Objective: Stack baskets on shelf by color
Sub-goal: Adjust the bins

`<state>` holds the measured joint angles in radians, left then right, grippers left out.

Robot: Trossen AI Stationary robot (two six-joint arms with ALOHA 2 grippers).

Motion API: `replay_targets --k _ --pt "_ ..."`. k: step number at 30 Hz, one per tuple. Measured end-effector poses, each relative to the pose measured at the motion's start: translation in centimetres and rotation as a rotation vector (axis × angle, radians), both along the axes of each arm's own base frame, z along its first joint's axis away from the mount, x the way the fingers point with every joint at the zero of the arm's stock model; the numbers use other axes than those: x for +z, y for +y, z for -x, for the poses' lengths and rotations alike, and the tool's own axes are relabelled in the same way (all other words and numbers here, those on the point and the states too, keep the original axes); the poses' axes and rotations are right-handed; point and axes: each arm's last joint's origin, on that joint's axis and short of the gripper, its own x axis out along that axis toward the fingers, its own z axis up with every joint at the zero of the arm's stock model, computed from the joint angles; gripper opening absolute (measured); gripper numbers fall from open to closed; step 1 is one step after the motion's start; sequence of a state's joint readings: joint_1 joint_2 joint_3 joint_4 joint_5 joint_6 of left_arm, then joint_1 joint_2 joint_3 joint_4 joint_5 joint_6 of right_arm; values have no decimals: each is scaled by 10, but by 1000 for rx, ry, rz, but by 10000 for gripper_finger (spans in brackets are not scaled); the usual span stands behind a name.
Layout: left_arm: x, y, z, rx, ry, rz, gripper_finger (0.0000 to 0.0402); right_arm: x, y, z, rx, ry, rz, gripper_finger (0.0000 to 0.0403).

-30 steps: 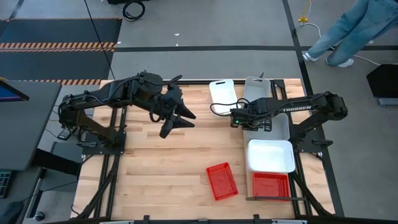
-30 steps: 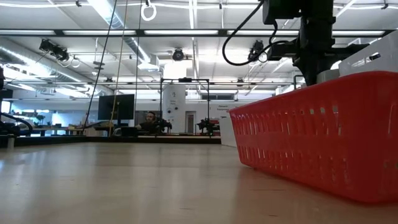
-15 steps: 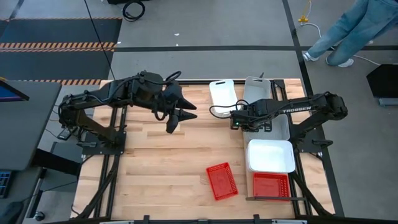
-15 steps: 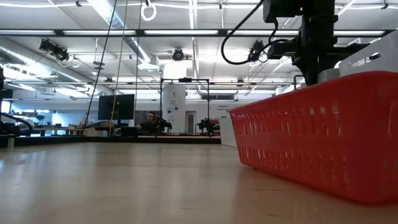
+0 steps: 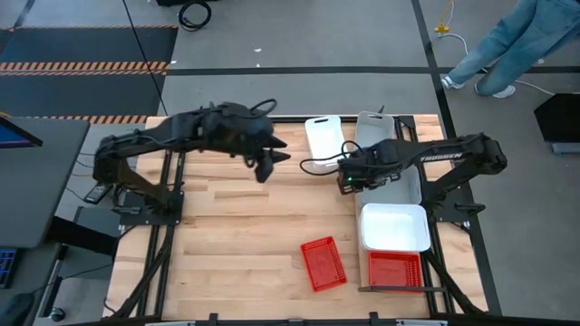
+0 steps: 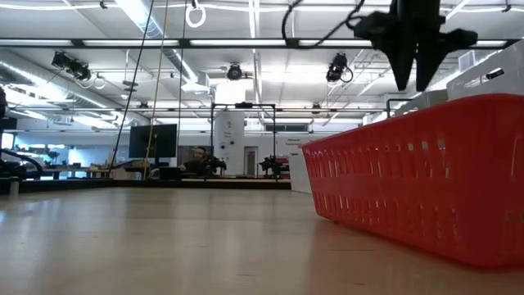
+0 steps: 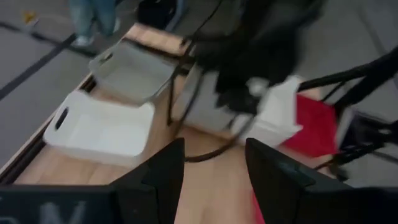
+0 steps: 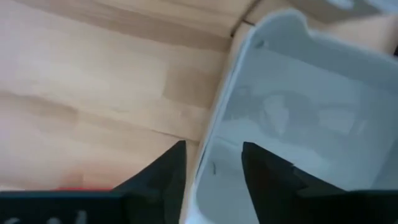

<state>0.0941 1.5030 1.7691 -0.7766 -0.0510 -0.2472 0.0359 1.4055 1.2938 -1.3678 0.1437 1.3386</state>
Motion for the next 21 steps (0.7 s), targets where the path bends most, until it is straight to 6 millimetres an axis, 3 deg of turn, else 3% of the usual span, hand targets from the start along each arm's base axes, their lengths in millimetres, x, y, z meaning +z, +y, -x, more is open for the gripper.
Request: replay_targets --k 7,12,16,21 --pt "-58 18 -54 -45 190 -9 213 56 11 6 126 -75 109 189" --pt "-97 22 -95 -106 223 -83 236 88 21 15 176 -148 152 192" --pt "-128 29 -119 -134 256 -129 245 105 28 25 181 -230 141 191" --pt "-165 40 -134 -162 369 -247 247 113 36 39 155 -295 174 191"
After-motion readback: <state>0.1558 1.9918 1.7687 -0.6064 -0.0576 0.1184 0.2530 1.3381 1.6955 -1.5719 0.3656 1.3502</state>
